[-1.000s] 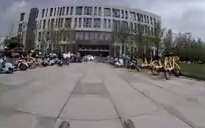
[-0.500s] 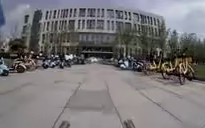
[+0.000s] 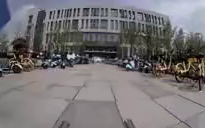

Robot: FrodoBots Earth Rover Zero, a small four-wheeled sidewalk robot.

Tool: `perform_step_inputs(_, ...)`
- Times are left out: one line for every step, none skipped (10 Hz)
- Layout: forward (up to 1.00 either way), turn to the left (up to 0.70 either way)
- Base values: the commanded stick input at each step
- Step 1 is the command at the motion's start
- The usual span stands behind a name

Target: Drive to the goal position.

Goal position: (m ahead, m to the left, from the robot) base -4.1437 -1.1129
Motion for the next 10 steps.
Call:
perform_step_inputs(1.0,0.0)
perform_step_inputs(1.0,0.0)
perform_step_inputs(1.0,0.0)
perform_step_inputs(1.0,0.0)
perform_step_inputs(1.0,0.0)
perform_step_inputs(1.0,0.0)
perform_step_inputs(1.0,0.0)
perform_step_inputs(1.0,0.0)
perform_step_inputs(1.0,0.0)
perform_step_inputs(1.0,0.0)
